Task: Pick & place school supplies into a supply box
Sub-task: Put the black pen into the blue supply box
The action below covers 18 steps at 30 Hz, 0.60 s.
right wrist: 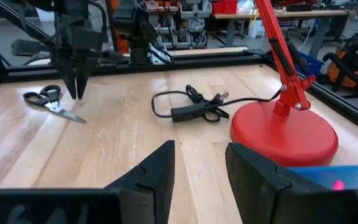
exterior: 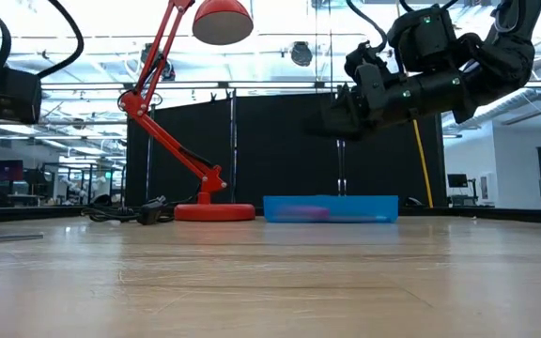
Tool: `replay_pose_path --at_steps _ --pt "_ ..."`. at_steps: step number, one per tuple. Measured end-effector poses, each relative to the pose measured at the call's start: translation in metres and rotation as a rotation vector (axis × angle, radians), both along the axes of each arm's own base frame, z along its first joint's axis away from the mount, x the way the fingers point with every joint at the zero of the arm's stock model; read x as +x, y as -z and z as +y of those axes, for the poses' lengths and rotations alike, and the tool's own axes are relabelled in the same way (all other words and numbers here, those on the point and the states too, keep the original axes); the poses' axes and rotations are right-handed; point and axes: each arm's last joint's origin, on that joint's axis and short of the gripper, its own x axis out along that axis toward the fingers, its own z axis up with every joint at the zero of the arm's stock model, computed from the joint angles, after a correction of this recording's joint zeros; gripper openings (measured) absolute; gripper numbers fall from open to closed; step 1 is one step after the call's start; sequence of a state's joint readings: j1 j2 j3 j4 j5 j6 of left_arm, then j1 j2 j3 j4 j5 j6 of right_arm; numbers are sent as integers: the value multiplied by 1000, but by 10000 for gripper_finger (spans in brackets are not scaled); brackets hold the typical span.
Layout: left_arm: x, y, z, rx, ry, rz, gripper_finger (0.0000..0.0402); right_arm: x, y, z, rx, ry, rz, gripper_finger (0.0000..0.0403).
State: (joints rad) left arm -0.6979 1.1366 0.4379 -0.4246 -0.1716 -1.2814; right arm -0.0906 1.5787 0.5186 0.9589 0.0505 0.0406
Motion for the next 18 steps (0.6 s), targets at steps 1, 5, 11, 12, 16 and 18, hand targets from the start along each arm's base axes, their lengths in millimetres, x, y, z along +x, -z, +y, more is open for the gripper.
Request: replay_pose_path --at_steps 1,5,11,12,16,18 --pt "0 -1 1 7 -1 13 43 0 0 0 0 0 4 130" --pt "0 -6 0 5 8 48 63 0 1 0 1 0 16 130" --pt "-4 -7 -6 -108 42 136 145 0 1 -1 -3 1 16 130" --pt "-5 -7 -7 -125 36 161 159 0 1 -1 -6 3 16 130" --pt "-12 -5 -6 -188 28 293 201 -1 3 -5 -20 12 31 130" --pt "-14 -5 -7 -212 22 341 209 -2 4 -6 -19 19 45 130"
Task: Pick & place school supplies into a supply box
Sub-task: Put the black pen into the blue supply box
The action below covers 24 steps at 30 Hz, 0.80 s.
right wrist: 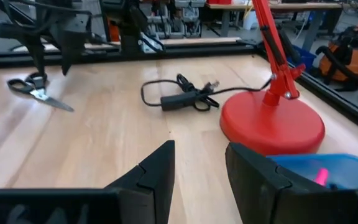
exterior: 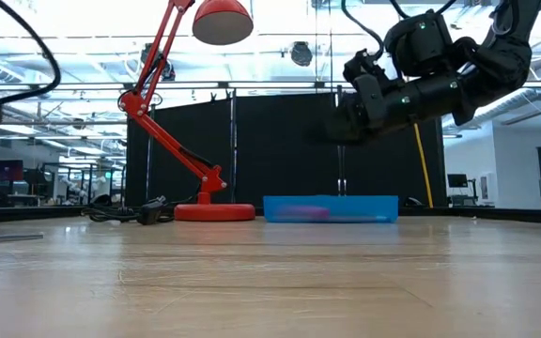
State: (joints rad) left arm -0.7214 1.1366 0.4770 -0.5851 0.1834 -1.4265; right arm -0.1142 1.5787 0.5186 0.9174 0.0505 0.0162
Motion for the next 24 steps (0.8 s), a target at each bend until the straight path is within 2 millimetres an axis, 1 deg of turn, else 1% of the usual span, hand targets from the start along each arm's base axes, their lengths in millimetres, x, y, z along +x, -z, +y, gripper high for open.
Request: replay_pose_path --at_steps 4,9,15,21,24 --pt "-3 0 -3 -23 -3 39 206 -1 4 -3 4 11 42 130" --pt "-8 1 -3 -10 22 69 184 -2 5 -5 9 18 47 130" --pt "-9 0 -6 -25 18 68 163 -2 4 -5 11 18 46 130" --pt "-8 -3 -18 -107 21 13 159 -2 5 -5 19 20 46 130" --pt "-11 -3 -19 -93 15 29 159 -2 5 -5 22 21 46 130"
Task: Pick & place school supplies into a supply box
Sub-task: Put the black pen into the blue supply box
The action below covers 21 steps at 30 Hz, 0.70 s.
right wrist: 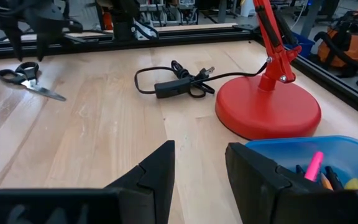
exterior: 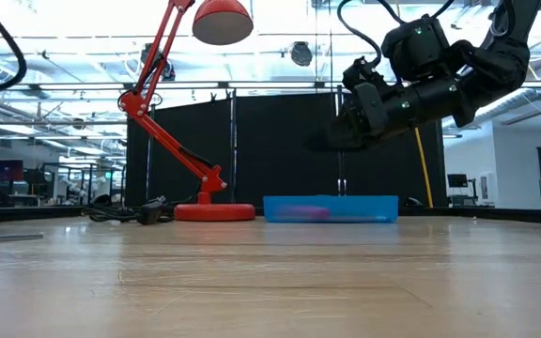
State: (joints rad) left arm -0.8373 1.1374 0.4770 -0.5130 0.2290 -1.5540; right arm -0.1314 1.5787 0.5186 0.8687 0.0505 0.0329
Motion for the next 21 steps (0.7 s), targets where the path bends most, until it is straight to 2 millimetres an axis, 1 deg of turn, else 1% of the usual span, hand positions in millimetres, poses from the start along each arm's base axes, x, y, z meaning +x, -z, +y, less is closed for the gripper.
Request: replay_pose_path --at_steps 3,7,21 --pt "-4 1 1 30 -10 35 159 0 0 0 1 0 4 130" --pt "-7 3 3 74 -12 41 159 0 1 0 1 0 5 130" --pt "-5 16 -8 96 28 76 159 0 1 0 1 0 7 130"
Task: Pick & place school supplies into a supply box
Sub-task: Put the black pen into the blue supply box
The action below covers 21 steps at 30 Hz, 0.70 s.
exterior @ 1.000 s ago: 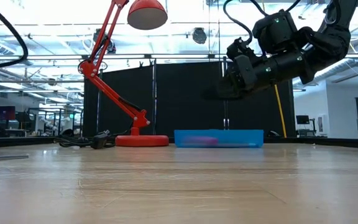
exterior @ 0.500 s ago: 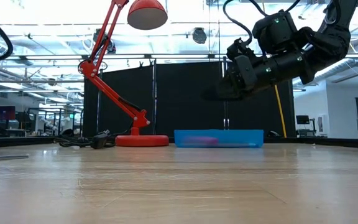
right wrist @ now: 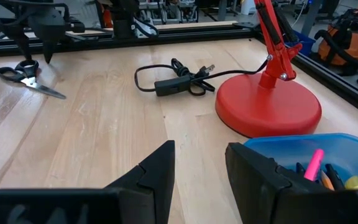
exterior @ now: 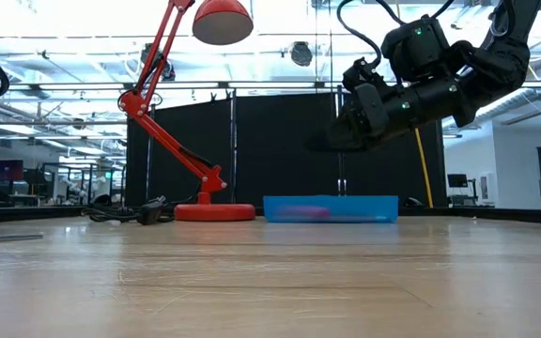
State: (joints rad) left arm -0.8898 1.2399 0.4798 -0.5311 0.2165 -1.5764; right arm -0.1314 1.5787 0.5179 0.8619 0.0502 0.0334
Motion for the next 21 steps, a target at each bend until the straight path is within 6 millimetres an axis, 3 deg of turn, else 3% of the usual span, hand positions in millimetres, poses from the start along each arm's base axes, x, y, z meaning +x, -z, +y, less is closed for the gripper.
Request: replay_pose_path --at_steps 21 --pt "2 2 -2 34 -5 -69 159 -1 2 0 10 3 24 130"
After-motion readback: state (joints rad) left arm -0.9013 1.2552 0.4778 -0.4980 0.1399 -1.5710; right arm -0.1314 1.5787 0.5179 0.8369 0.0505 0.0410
